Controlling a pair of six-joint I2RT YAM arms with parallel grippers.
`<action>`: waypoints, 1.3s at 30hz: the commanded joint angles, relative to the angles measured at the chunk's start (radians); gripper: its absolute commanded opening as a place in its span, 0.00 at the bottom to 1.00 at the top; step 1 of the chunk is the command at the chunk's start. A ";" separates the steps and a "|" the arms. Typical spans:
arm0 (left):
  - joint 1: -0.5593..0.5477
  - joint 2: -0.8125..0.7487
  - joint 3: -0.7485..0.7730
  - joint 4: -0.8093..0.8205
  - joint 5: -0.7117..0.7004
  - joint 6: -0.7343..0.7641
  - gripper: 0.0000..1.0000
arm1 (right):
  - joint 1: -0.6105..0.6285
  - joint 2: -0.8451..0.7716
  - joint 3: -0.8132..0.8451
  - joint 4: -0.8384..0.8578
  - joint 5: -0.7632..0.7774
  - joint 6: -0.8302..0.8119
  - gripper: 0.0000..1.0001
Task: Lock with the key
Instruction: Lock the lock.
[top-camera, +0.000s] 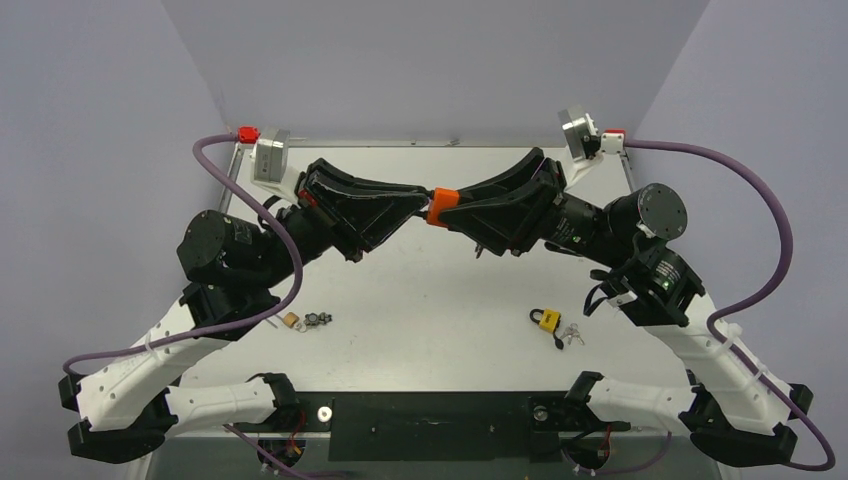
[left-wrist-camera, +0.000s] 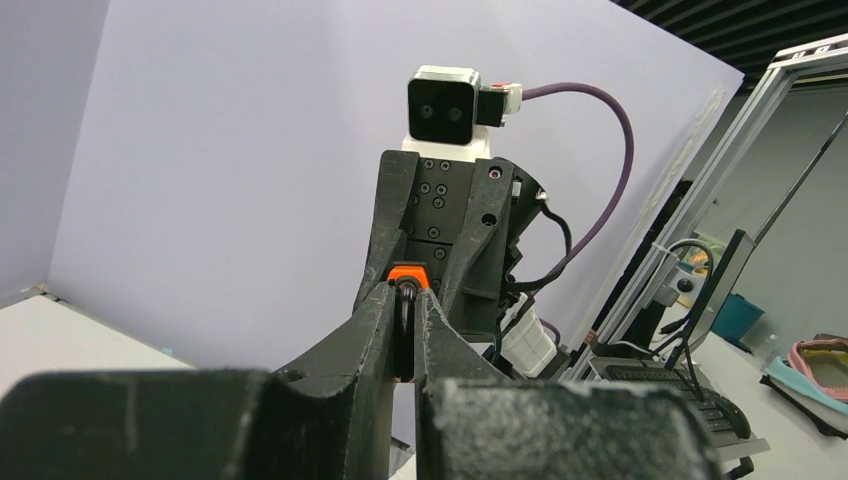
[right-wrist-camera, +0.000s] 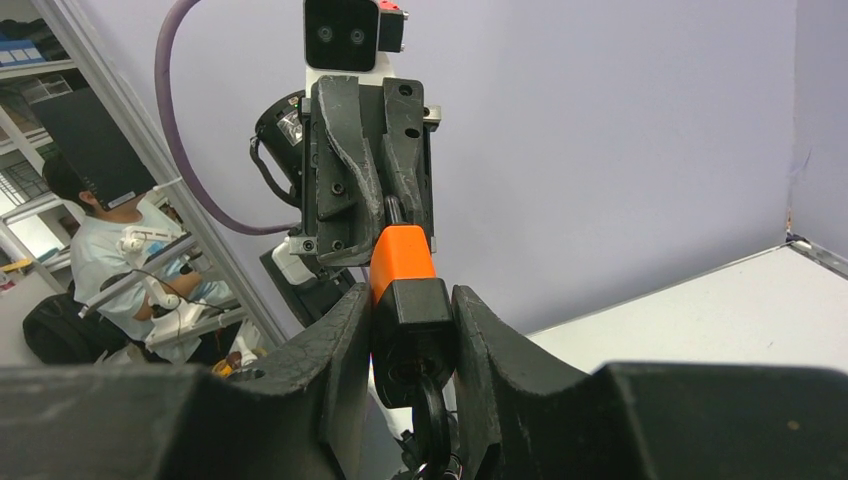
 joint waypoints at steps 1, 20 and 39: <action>-0.101 0.159 -0.110 -0.221 0.255 -0.063 0.00 | 0.017 0.176 -0.007 -0.014 0.059 -0.058 0.00; 0.049 0.025 -0.164 -0.295 0.085 -0.072 0.00 | -0.057 0.135 -0.044 -0.018 0.040 -0.065 0.16; 0.355 0.016 -0.089 -0.303 0.285 -0.111 0.00 | -0.454 -0.183 -0.638 0.478 -0.297 0.248 0.88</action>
